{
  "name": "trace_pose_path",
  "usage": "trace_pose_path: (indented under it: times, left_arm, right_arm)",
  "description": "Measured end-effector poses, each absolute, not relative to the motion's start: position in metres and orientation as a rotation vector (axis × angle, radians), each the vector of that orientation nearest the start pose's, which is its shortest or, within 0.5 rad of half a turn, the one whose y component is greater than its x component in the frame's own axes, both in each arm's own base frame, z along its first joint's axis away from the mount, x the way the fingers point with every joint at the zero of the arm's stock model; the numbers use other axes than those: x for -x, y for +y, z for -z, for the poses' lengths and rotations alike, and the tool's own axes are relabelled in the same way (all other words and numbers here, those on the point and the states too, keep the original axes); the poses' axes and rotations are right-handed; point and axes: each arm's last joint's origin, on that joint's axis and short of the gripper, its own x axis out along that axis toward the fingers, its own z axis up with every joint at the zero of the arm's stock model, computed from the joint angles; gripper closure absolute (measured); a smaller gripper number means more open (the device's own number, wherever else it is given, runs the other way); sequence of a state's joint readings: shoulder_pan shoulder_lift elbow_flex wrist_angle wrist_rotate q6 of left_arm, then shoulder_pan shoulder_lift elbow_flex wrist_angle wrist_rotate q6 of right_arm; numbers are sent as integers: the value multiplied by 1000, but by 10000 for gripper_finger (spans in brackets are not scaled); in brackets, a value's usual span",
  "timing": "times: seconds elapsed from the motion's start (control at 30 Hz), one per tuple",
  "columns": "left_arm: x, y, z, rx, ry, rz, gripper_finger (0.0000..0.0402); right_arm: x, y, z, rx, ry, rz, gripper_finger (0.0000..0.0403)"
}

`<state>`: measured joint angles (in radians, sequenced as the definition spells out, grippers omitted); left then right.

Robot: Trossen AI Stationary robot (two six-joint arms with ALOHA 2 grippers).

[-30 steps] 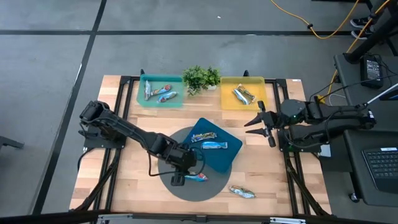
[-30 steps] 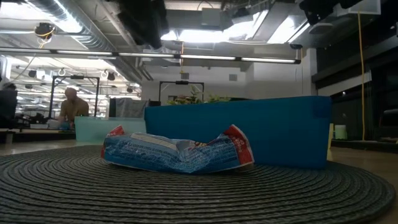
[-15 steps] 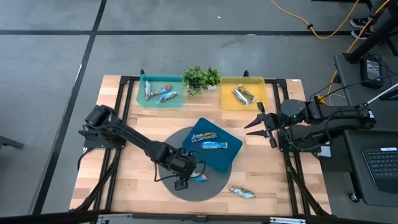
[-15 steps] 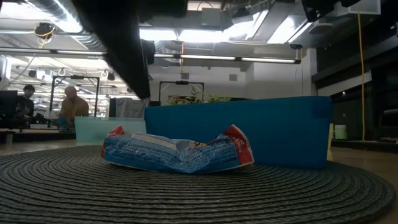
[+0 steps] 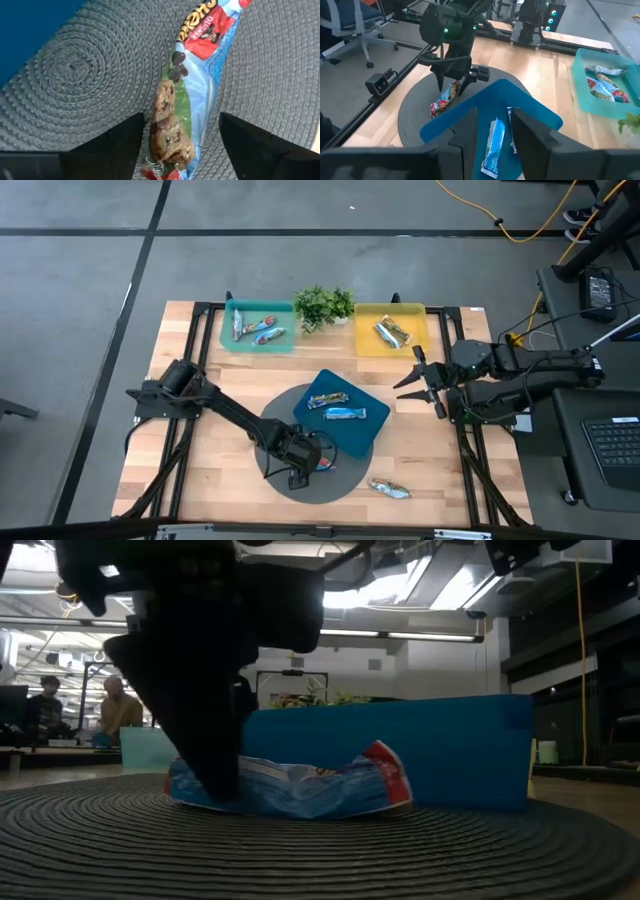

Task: Pick and place Granola Bars by type
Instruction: Put the red granola bar into the green bin

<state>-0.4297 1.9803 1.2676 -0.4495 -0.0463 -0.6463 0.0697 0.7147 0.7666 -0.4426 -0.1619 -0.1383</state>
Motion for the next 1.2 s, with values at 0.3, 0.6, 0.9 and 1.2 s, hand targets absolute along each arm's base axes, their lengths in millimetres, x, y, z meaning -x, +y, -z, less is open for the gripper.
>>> trace_pose_path:
  times: [0.3,0.6,0.9,1.2]
  left_arm:
    - [-354,-160,-143,333,1179,-60,213]
    - [-353,-162,-149,457,1211,-56,338]
    - [-362,-166,-242,456,1083,-2,379]
    - [-339,-144,-369,426,717,-203,381]
  right_arm:
    - [-150,15,-311,141,388,-261,282]
    - [-149,15,-310,159,398,-265,282]
    - [-148,15,-308,193,421,-275,282]
    - [-148,15,-308,195,421,-274,282]
